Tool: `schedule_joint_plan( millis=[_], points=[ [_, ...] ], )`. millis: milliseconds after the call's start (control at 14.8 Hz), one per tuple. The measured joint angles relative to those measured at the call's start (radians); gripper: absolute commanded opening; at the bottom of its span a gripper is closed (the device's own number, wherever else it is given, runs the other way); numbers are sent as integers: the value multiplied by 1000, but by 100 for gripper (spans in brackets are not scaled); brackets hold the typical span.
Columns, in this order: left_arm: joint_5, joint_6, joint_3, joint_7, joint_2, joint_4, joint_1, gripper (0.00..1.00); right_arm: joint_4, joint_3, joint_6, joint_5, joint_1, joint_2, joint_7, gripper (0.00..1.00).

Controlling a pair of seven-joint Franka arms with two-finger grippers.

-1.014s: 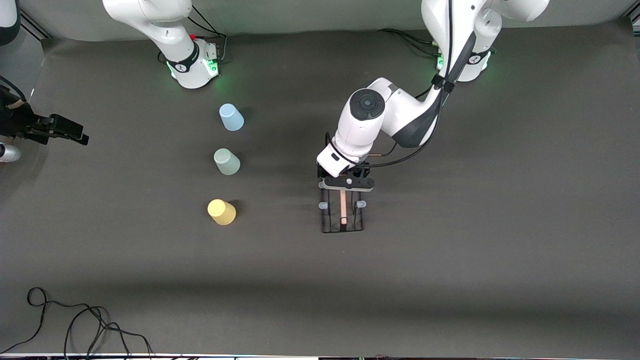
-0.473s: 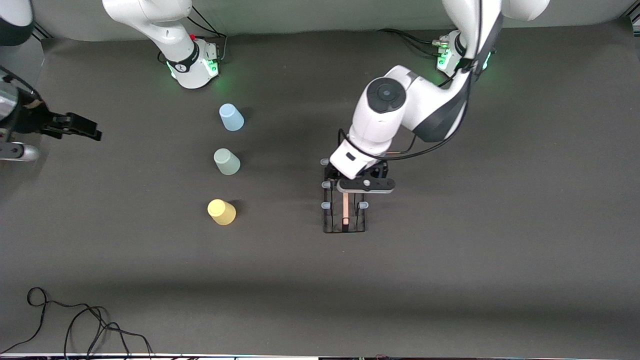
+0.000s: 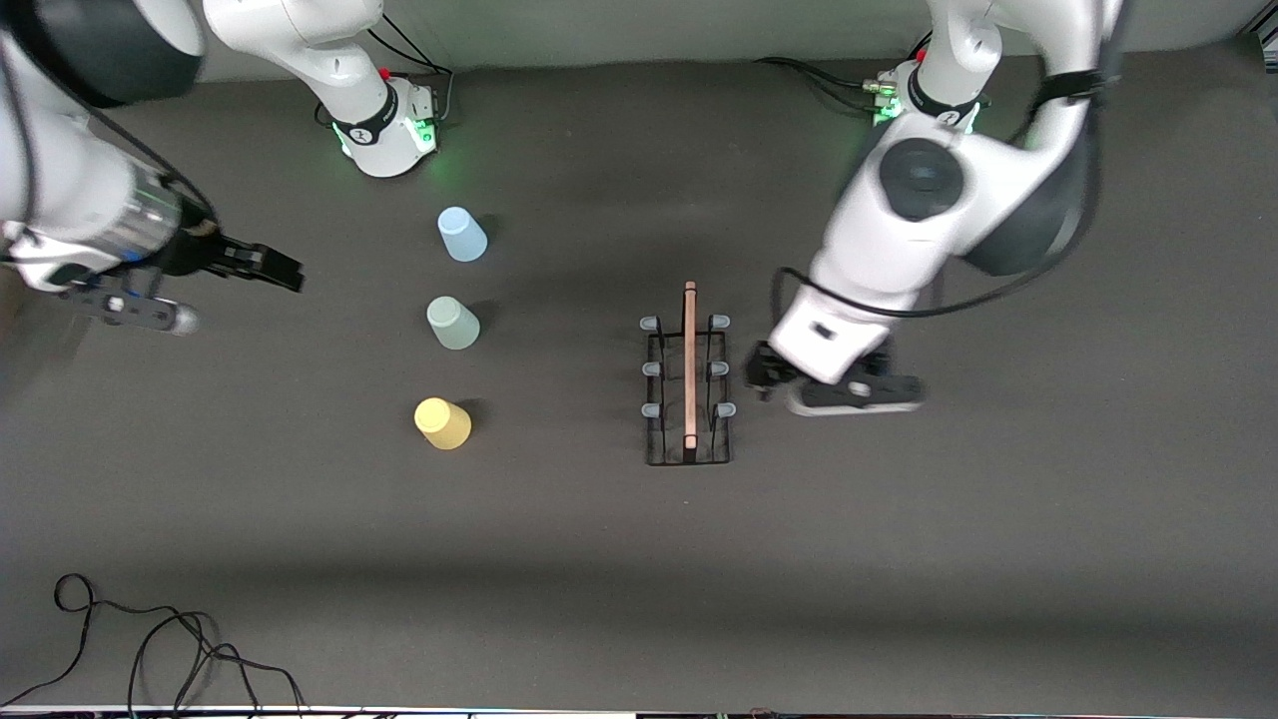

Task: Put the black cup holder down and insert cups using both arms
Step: 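Lower the rack, open the left gripper while the right gripper reaches out, then grasp the pale green cup with the right gripper while the left withdraws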

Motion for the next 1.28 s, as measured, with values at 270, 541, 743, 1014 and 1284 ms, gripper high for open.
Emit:
schedule_joint_plan(
  millis=[270,541,743,1014,1284],
  points=[
    [2,-160,2,312,-77,8,176,100,-173,0,213,18,52,0,76,94],
    [2,-286,5,582,-175,-3,358,100,-372,0,465,26,120,2,149,94],
    [2,-292,5,704,-197,-35,433,100,-494,-3,597,27,126,3,155,94],
    [2,-293,-1,735,-214,-83,443,100,-616,-6,745,27,126,34,155,94],
    [4,-376,1,738,-274,-88,444,100,-679,-6,883,28,148,117,155,94]
  ],
)
